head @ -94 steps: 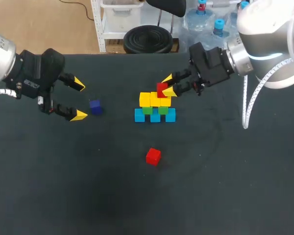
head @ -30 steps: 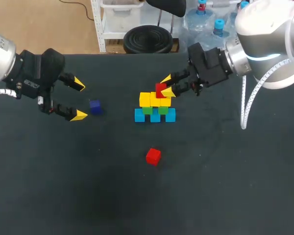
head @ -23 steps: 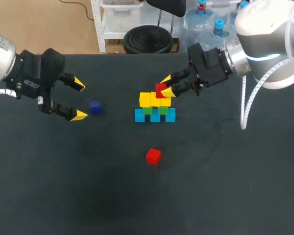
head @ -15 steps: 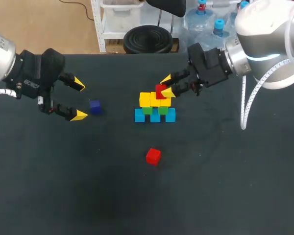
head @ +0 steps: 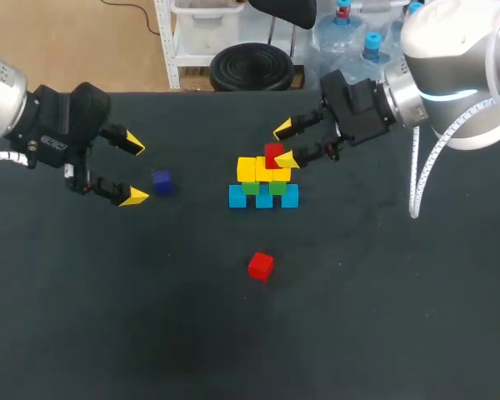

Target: Place the blue cubes, place green cubes on the blue cubes, place the yellow cubes on the green cubes, then place the red cubes on the yellow cubes, and place purple cube on the red cubes.

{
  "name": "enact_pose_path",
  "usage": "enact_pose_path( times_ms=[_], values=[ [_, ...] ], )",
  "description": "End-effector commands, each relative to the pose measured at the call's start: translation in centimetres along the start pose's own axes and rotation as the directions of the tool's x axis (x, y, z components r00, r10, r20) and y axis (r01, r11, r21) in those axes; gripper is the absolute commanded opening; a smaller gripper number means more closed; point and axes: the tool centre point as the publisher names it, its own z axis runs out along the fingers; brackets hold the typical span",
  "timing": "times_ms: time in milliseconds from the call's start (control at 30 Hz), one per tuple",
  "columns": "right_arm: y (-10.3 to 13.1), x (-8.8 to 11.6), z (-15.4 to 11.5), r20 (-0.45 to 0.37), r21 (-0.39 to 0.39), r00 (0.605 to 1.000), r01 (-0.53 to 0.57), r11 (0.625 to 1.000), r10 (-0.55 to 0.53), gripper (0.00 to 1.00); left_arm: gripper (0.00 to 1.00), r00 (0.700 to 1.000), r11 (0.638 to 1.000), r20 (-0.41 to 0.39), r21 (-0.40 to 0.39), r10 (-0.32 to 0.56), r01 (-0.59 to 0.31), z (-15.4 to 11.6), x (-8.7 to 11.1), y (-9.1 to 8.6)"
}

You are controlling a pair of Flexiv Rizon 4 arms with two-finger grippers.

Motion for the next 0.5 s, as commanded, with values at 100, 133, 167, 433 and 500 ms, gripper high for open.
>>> enact_pose_path(
  times_ms=[100,133,167,433,500],
  values=[
    [0.0,-0.4,-2.4,0.014,0.036,1.000,0.001,0.999,-0.002,1.00,1.00,1.000,1.000,0.008,-0.001,0.004,-0.004,-0.1,0.2,0.0],
    [0.1,-0.5,-3.0,0.017,0.044,1.000,0.001,0.999,-0.002,1.00,1.00,1.000,1.000,0.008,-0.001,0.004,-0.004,-0.1,0.2,0.0],
    [0.1,-0.5,-3.6,0.020,0.052,1.000,0.001,0.999,-0.002,1.00,1.00,1.000,1.000,0.008,-0.001,0.004,-0.004,-0.1,0.2,0.0],
    [0.5,0.6,-8.9,0.062,0.088,0.998,-0.016,0.996,0.011,1.00,1.00,1.000,1.000,0.008,-0.001,0.004,-0.004,-0.1,0.2,0.0],
    [0.6,1.2,-10.1,0.057,0.094,0.998,-0.013,0.995,0.007,1.00,1.00,1.000,1.000,0.008,-0.001,0.004,-0.004,-0.1,0.2,0.0]
  ],
)
